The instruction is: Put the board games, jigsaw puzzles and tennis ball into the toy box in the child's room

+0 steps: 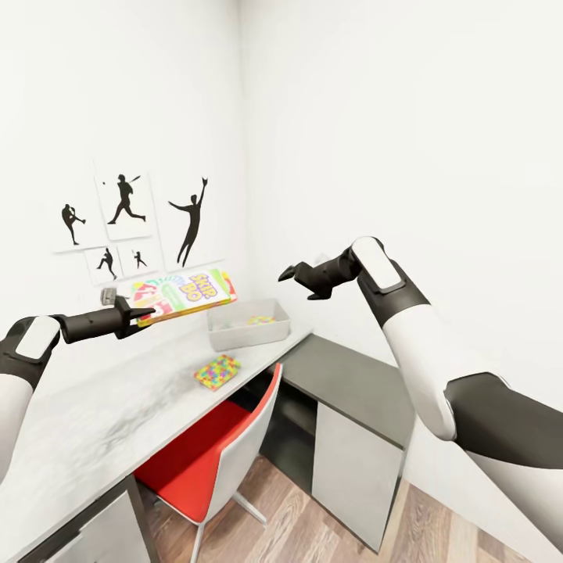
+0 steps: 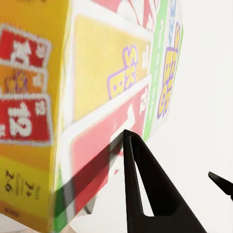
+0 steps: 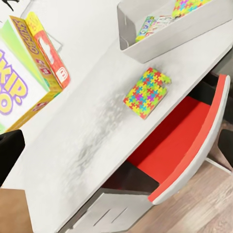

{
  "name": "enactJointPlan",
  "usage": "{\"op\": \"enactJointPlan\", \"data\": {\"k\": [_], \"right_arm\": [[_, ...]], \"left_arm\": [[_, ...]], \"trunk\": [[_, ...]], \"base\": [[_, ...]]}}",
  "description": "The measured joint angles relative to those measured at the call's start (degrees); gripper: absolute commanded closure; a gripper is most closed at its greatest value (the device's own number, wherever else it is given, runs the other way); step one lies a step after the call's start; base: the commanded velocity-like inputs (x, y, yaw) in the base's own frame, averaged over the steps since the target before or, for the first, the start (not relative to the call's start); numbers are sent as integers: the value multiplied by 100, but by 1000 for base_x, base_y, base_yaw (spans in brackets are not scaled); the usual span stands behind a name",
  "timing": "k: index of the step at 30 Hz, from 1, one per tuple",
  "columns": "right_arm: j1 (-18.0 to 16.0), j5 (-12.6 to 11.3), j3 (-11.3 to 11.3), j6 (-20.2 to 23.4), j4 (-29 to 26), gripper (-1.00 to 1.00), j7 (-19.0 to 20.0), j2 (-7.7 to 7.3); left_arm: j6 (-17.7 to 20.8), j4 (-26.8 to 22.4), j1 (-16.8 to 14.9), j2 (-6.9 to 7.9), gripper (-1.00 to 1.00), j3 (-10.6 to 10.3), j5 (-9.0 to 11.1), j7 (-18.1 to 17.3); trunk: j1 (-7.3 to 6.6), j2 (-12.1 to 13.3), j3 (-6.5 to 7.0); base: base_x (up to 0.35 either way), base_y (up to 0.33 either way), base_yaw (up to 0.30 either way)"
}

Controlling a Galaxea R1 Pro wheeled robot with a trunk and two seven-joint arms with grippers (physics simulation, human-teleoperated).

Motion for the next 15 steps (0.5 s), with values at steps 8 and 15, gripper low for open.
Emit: {"op": "enactJointPlan", "data": {"k": [8, 15], "right_arm": [[6, -2, 11, 0, -15, -100, 0, 1], [6, -9, -14, 0, -16, -100, 8, 0]], "left_arm": [[1, -7, 8, -6, 100, -1, 16, -16], [0, -1, 8, -7, 100, -4, 0, -11]], "trunk": [[1, -1, 0], [-1, -1, 0]], "base": [[37, 3, 0], [175, 62, 0]]}}
